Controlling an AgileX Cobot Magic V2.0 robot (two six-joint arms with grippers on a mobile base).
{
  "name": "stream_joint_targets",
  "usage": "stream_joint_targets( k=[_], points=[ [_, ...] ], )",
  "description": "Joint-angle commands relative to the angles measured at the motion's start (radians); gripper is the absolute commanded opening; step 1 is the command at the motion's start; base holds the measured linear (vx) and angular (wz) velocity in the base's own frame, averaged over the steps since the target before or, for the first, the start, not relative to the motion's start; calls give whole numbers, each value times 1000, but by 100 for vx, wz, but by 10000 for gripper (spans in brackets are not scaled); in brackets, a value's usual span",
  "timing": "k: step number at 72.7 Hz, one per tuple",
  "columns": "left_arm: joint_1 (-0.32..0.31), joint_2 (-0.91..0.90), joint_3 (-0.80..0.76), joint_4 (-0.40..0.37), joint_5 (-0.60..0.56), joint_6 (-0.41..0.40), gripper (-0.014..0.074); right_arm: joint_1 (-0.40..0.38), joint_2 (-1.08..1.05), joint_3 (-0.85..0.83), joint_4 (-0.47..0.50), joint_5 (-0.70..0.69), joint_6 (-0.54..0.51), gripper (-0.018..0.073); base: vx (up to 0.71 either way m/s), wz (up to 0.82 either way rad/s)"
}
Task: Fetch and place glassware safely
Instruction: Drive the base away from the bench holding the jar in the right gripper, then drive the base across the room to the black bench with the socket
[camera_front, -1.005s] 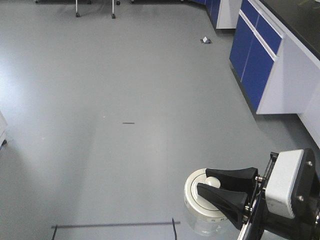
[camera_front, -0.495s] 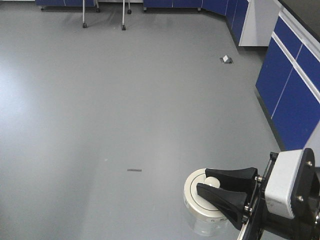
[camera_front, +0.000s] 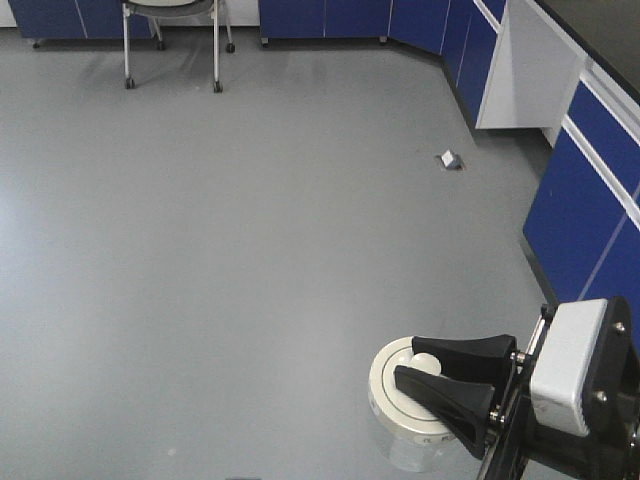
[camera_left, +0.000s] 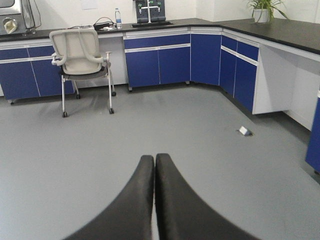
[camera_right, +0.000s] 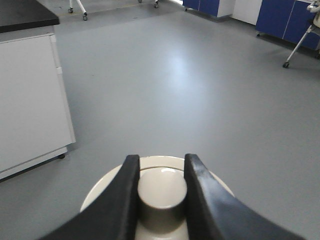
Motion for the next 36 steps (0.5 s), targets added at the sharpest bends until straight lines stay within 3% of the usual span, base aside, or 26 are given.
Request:
stream_joint_targets(
  k=[1, 36],
  points=[
    [-8, 8, -27, -3, -71, -4, -7, -2, -3, -34, 44, -39, -8, -1, 77, -1],
    [-8, 9, -27, -3, -71, -4, -7, -2, 0, -34, 45, -44, -8, -1, 77, 2]
  ],
)
